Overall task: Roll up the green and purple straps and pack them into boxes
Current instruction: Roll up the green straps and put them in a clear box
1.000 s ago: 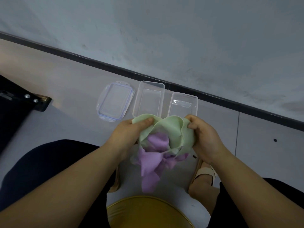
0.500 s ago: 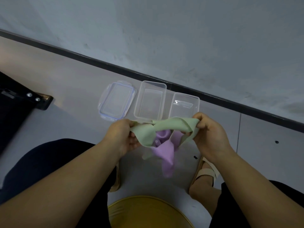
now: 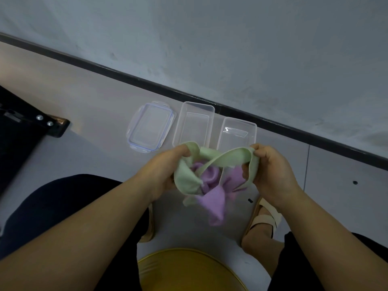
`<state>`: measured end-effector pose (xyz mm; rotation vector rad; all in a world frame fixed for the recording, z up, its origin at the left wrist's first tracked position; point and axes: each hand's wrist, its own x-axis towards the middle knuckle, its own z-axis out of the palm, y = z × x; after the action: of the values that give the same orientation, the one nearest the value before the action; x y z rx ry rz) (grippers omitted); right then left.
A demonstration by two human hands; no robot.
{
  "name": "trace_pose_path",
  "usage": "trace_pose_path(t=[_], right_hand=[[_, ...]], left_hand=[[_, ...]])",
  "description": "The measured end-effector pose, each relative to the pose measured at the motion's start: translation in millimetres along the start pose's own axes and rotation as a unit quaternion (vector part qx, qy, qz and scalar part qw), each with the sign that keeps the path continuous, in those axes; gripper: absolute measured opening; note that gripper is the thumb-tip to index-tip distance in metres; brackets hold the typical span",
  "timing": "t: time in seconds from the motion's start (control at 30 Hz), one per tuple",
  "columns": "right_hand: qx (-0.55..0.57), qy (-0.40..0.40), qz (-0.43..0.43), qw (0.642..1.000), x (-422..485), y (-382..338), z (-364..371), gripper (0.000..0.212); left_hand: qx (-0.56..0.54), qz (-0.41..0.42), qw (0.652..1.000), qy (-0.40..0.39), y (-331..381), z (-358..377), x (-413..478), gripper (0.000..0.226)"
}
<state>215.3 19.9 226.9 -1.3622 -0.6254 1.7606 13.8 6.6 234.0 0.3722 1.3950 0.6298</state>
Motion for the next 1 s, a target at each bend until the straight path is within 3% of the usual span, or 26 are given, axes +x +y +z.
trace_pose_path(t=[0.07,0.13,0.2,0.27,0.4,0.5,0.57,0.63,0.7,0.8,0.93,1.0], right_hand=[[-0.021,-0.043,-0.008,0.999,-2.4,0.7,2.3,0.018],[-0.115,-0.066,-0.015,0.991,-4.4,1.3,4.1,0.023],[-0.300,-0.057,-0.013,0.952,-5.4,3.9,4.4,0.035],[-0.429,-0.067,0.001,0.901,-4.6,8.7,3.4,0.033],[-0.514,-0.113,0.011,0.850,-4.9,20.2,0.9,0.033],[-0.488,-0.104,-0.063,0.864,-4.7,21.9,4.7,0.021],[-0.499,-0.085,-0.107,0.856,-2.6,20.4,6.5,0.015],[-0.482,-0.059,-0.118,0.866,-1.9,18.4,7.6,0.014],[-0.440,-0.049,-0.117,0.889,-3.4,17.0,8.8,0.012],[-0.386,-0.050,-0.118,0.914,-6.6,14.2,11.8,0.011],[-0.360,-0.039,-0.110,0.926,-8.4,10.8,11.7,0.012],[-0.348,-0.036,-0.102,0.931,-8.5,10.6,11.7,0.014]], left_hand=[[0.091,0.001,0.996,-0.004,-3.3,-0.3,0.7,0.040],[0.147,0.024,0.989,0.010,-6.4,0.0,0.3,0.036],[0.184,0.059,0.981,0.031,-8.7,0.8,0.2,0.034],[0.209,0.083,0.973,0.049,-9.5,1.9,-0.8,0.033],[0.214,0.126,0.964,0.096,-6.9,2.4,-2.5,0.034],[0.231,0.151,0.955,0.107,-4.3,2.2,-3.0,0.036],[0.308,0.181,0.925,0.131,-3.5,2.6,-4.2,0.038],[0.357,0.211,0.898,0.148,-3.1,1.6,-3.2,0.031],[0.360,0.216,0.895,0.150,-1.5,0.3,-4.0,0.026],[0.355,0.225,0.904,0.083,1.4,-0.9,-6.2,0.029],[0.404,0.208,0.891,-0.010,6.9,1.2,-15.3,0.051],[0.427,0.201,0.881,-0.033,8.3,-0.6,-16.5,0.038]])
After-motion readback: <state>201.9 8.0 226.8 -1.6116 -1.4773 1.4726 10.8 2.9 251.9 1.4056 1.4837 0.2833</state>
